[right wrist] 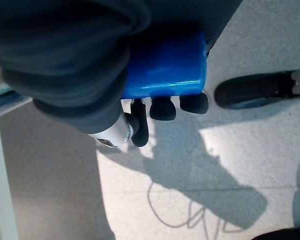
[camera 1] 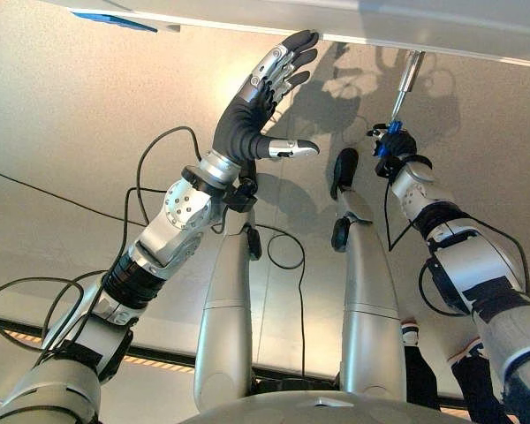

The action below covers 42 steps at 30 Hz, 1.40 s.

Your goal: Raise the hospital bed

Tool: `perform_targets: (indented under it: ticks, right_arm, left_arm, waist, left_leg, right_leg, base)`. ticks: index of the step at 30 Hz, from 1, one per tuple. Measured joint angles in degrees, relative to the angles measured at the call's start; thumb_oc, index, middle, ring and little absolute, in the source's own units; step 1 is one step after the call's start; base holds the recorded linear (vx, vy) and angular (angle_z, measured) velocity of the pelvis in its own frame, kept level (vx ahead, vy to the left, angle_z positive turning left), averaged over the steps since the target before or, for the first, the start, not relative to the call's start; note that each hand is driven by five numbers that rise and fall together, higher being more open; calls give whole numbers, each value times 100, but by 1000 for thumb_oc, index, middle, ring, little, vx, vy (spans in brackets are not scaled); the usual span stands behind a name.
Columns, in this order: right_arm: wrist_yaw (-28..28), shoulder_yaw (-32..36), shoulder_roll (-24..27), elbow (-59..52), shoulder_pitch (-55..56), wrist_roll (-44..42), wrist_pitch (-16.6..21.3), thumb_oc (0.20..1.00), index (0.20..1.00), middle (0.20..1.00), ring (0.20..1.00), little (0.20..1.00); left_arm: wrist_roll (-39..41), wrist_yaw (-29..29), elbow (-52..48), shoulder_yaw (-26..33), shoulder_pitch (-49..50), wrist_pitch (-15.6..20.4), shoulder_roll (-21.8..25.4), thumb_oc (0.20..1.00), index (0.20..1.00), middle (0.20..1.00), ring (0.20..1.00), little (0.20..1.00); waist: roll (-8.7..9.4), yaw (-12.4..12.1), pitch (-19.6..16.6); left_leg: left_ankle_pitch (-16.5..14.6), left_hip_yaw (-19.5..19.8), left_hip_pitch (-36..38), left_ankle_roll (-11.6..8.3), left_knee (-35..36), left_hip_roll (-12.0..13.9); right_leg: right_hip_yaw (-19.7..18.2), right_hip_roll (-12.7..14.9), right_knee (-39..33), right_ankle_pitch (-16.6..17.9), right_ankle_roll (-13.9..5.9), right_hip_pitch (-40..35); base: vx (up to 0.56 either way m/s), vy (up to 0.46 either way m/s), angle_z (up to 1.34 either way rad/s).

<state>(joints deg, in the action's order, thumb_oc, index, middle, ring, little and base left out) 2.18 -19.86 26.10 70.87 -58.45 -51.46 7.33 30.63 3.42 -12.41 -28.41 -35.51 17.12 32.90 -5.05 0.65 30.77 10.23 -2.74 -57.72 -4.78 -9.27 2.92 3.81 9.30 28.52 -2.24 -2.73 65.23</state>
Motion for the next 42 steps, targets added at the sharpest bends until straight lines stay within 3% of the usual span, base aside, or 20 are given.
perform_targets:
  ticks: [10, 22, 24, 27, 29, 34, 42]
  right_arm:
    - [-319, 146, 349, 12, 159, 33, 8, 200, 200, 200, 200, 200]
    - [-315, 378, 617, -251, 345, 158, 34, 200, 200, 200, 200, 200]
    - [-258, 418, 640, -599, 530, 156, 92, 200, 200, 200, 200, 200]
    - [190, 807, 718, -2752, 1787, 117, 273, 200, 200, 200, 200, 200]
    - [217, 1029, 877, -3568, 2370, 125, 545, 200, 200, 200, 200, 200]
    - [307, 1278, 958, -5013, 3342, 205, 827, 200, 200, 200, 200, 200]
    - [381, 1452, 856, -5395, 3629, 532, 944, 200, 200, 200, 200, 200]
  left_arm:
    - [2, -46, -53, -12, 5, 0, 236, 1000, 1000, 1000, 1000, 1000]
    - [-1, -72, -441, 38, 108, 1, 482, 1000, 1000, 1000, 1000, 1000]
    - [-4, -54, -445, 46, 119, 1, 518, 1000, 1000, 1000, 1000, 1000]
    - [-21, -45, -700, 479, 449, 8, 562, 1000, 1000, 1000, 1000, 1000]
    - [-52, 8, -698, 659, 556, 6, 660, 1000, 1000, 1000, 1000, 1000]
    - [-62, 63, -730, 918, 703, 6, 714, 1000, 1000, 1000, 1000, 1000]
    - [-57, 70, -837, 1021, 959, 7, 738, 1000, 1000, 1000, 1000, 1000]
  waist:
    - [1, -1, 0]
    - [49, 139, 3]
    - [54, 197, 4]
    - [96, 404, 25]
    - [103, 560, 23]
    - [120, 673, 20]
    - [138, 702, 13]
  left_leg:
    - [30, -19, 7, 57, 9, -41]
    - [6, -173, -6, 291, 51, -237]
    - [-11, -202, -10, 315, 52, -245]
    - [-35, -210, -55, 314, 60, -238]
    - [-61, -210, -49, 309, 59, -233]
    - [-70, -221, -40, 299, 40, -210]
    - [-81, -218, -17, 301, 14, -214]
  right_leg:
    - [-66, 49, -43, 49, -72, -17]
    - [-464, 109, -395, 237, -365, -115]
    - [-497, 110, -482, 267, -393, -131]
    - [-511, 96, -542, 275, -394, -100]
    - [-508, 90, -555, 274, -394, -111]
    - [-512, 68, -553, 280, -385, -114]
    - [-511, 73, -545, 280, -386, -146]
  base:
    - [0, 0, 0]
    - [0, 0, 0]
    - [0, -2, -5]
    - [-4, -20, -5]
    - [-2, -4, -3]
    - [0, 0, 0]
    - [0, 0, 0]
